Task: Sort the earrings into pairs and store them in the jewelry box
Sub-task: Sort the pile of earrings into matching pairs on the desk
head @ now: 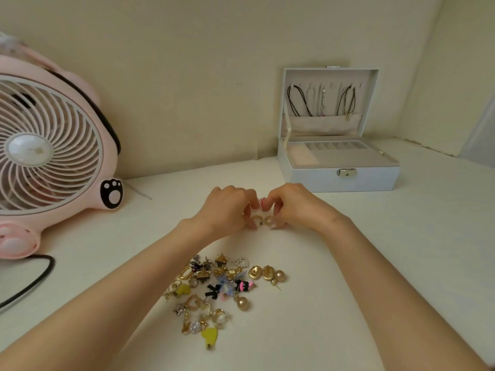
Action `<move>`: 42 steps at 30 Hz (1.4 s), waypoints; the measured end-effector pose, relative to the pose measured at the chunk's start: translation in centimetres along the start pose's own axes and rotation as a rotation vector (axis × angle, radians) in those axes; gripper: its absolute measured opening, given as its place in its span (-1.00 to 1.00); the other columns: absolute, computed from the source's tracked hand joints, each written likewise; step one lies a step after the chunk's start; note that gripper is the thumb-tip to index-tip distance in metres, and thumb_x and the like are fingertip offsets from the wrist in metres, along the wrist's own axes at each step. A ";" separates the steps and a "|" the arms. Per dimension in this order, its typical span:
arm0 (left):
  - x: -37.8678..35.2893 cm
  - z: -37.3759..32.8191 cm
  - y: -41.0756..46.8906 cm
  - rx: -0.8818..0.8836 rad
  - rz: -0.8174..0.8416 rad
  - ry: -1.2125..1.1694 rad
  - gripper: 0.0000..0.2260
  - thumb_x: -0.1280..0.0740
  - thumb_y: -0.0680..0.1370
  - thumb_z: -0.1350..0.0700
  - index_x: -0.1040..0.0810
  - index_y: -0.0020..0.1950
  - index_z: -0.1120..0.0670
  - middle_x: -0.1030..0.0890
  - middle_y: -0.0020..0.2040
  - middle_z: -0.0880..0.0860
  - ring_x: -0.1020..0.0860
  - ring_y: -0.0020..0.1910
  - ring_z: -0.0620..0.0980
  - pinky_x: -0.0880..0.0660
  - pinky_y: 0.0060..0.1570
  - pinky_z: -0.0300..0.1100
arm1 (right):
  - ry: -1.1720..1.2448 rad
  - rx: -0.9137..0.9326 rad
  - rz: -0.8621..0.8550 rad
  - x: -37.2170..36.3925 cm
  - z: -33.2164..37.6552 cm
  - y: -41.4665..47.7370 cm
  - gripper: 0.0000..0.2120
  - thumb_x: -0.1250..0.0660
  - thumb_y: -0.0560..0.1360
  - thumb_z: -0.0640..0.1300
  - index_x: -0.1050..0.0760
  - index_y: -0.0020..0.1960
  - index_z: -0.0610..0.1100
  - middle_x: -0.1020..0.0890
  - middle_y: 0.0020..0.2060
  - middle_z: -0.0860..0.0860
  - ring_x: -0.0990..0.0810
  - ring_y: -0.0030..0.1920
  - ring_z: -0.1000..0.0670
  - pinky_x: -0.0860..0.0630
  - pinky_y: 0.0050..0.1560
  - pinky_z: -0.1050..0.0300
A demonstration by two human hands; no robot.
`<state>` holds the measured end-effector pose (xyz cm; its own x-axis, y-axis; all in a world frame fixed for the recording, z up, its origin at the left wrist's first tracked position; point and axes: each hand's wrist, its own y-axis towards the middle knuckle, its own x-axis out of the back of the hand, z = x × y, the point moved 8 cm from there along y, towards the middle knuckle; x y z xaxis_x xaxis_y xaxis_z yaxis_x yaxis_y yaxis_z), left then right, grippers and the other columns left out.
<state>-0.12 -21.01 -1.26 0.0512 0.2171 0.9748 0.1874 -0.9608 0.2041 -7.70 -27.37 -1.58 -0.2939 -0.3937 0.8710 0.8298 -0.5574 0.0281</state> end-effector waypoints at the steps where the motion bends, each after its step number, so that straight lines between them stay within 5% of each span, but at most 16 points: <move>1: 0.6 0.2 -0.3 0.004 -0.021 -0.001 -0.66 -0.41 0.45 -0.03 -0.48 0.19 0.01 -0.59 0.03 -0.07 -0.51 0.07 -0.02 -0.36 0.02 -0.13 | 0.013 -0.004 -0.027 0.5 0.0 -0.1 -0.70 -0.51 0.33 -0.27 -0.61 0.05 -0.16 -0.51 -0.21 0.03 -0.51 -0.19 0.03 -0.51 -0.12 0.18; 3: 2.3 0.9 -1.6 0.017 -0.072 -0.019 -0.66 -0.40 0.45 -0.05 -0.48 0.17 0.01 -0.58 0.02 -0.09 -0.51 0.04 -0.06 -0.40 0.03 -0.14 | 0.085 -0.005 -0.070 1.3 0.3 -0.4 -0.77 -0.50 0.34 -0.31 -0.62 -0.02 -0.18 -0.53 -0.28 0.01 -0.58 -0.25 -0.03 -0.60 -0.07 0.05; 5: 3.7 2.2 -3.6 0.034 -0.079 -0.093 -0.71 -0.40 0.44 -0.05 -0.50 0.11 -0.02 -0.58 -0.03 -0.12 -0.52 -0.03 -0.11 -0.46 0.01 -0.16 | 0.211 -0.001 -0.027 1.5 1.1 -1.1 -0.83 -0.48 0.36 -0.32 -0.59 -0.07 -0.19 -0.54 -0.28 -0.02 -0.62 -0.34 -0.06 -0.64 -0.23 0.09; 9: 2.7 5.6 -8.9 0.131 0.207 -0.337 -0.79 -0.43 0.37 -0.12 -0.51 -0.06 -0.14 -0.59 -0.10 -0.16 -0.53 -0.09 -0.24 -0.44 -0.12 -0.38 | 0.165 -0.001 0.337 -0.3 2.8 -3.5 -0.72 -0.53 0.33 -0.17 -0.54 -0.01 -0.12 -0.59 -0.14 -0.09 -0.65 -0.38 -0.04 -0.61 -0.29 0.12; 12: 1.1 6.6 -11.9 0.174 0.359 -0.451 -0.49 -0.37 0.11 -0.42 -0.53 -0.01 -0.27 -0.50 0.00 -0.20 -0.45 0.01 -0.35 -0.41 -0.04 -0.41 | 0.061 -0.044 0.601 -2.3 2.8 -5.3 -0.61 -0.56 0.30 -0.17 -0.49 0.04 -0.07 -0.57 -0.14 -0.09 -0.65 -0.34 -0.09 -0.62 -0.23 0.07; 14: 0.6 6.4 -12.5 0.161 0.361 -0.535 -0.57 -0.45 0.18 -0.29 -0.54 0.01 -0.28 -0.47 0.01 -0.15 -0.44 -0.04 -0.36 -0.38 -0.07 -0.48 | 0.038 -0.051 0.659 -3.6 2.8 -5.5 -0.60 -0.56 0.29 -0.23 -0.46 0.03 -0.10 -0.54 -0.21 -0.07 -0.64 -0.34 -0.11 -0.61 -0.21 0.03; 17: 0.3 6.2 -12.6 0.172 0.382 -0.576 -0.69 -0.52 0.33 0.03 -0.55 0.00 -0.20 -0.52 -0.05 -0.10 -0.47 -0.19 -0.28 -0.41 -0.15 -0.44 | 0.087 -0.030 0.643 -4.6 3.2 -5.0 -0.65 -0.52 0.32 -0.30 -0.44 0.01 -0.17 -0.55 -0.28 -0.10 -0.63 -0.31 -0.16 -0.61 -0.19 -0.04; 20: 0.2 6.2 -12.9 0.200 0.439 -0.592 -0.74 -0.51 0.37 0.13 -0.54 -0.02 -0.06 -0.55 -0.17 -0.10 -0.49 -0.32 -0.24 -0.44 -0.23 -0.38 | 0.142 0.009 0.618 -5.4 4.1 -4.9 -0.72 -0.50 0.35 -0.30 -0.47 -0.02 -0.19 -0.58 -0.28 -0.13 -0.63 -0.32 -0.14 -0.61 -0.27 -0.01; 24: 0.5 6.7 -13.7 0.227 0.476 -0.563 -0.80 -0.49 0.38 0.08 -0.52 -0.09 -0.06 -0.59 -0.23 -0.09 -0.51 -0.30 -0.17 -0.43 -0.26 -0.35 | 0.213 0.094 0.602 -6.4 6.0 -5.0 -0.76 -0.50 0.37 -0.24 -0.50 -0.03 -0.18 -0.60 -0.29 -0.14 -0.63 -0.37 -0.08 -0.61 -0.32 0.07; 31: 1.2 3.8 -12.4 0.051 0.310 -0.502 -0.71 -0.46 0.35 -0.11 -0.50 0.02 -0.22 -0.44 0.02 -0.18 -0.41 0.03 -0.29 -0.39 0.04 -0.38 | 0.334 0.183 0.597 -6.2 7.3 -5.0 -0.82 -0.47 0.39 -0.27 -0.60 -0.03 -0.13 -0.60 -0.25 -0.09 -0.67 -0.25 -0.08 -0.62 -0.21 0.12; 35: 0.8 3.6 -12.4 0.027 0.340 -0.428 -0.82 -0.45 0.41 -0.02 -0.52 -0.05 -0.17 -0.39 -0.02 -0.16 -0.38 -0.07 -0.34 -0.32 -0.10 -0.50 | 0.319 0.208 0.608 -6.3 7.4 -5.0 -0.81 -0.45 0.39 -0.32 -0.63 -0.02 -0.13 -0.59 -0.23 -0.11 -0.65 -0.25 -0.02 -0.61 -0.19 0.17; 42: 0.7 5.1 -13.2 0.130 0.417 -0.455 -0.76 -0.51 0.35 -0.03 -0.49 -0.10 -0.14 -0.45 -0.05 -0.13 -0.42 -0.21 -0.30 -0.42 -0.17 -0.40 | 0.256 0.197 0.666 -6.0 6.6 -5.3 -0.80 -0.47 0.37 -0.30 -0.61 -0.03 -0.13 -0.62 -0.21 -0.13 -0.67 -0.17 -0.17 -0.61 -0.13 0.13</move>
<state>2.47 -7.30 -3.73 0.5525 -0.0926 0.8284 0.1780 -0.9578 -0.2257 -7.21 -17.21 -3.70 0.2202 -0.7744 0.5931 0.9336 -0.0089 -0.3583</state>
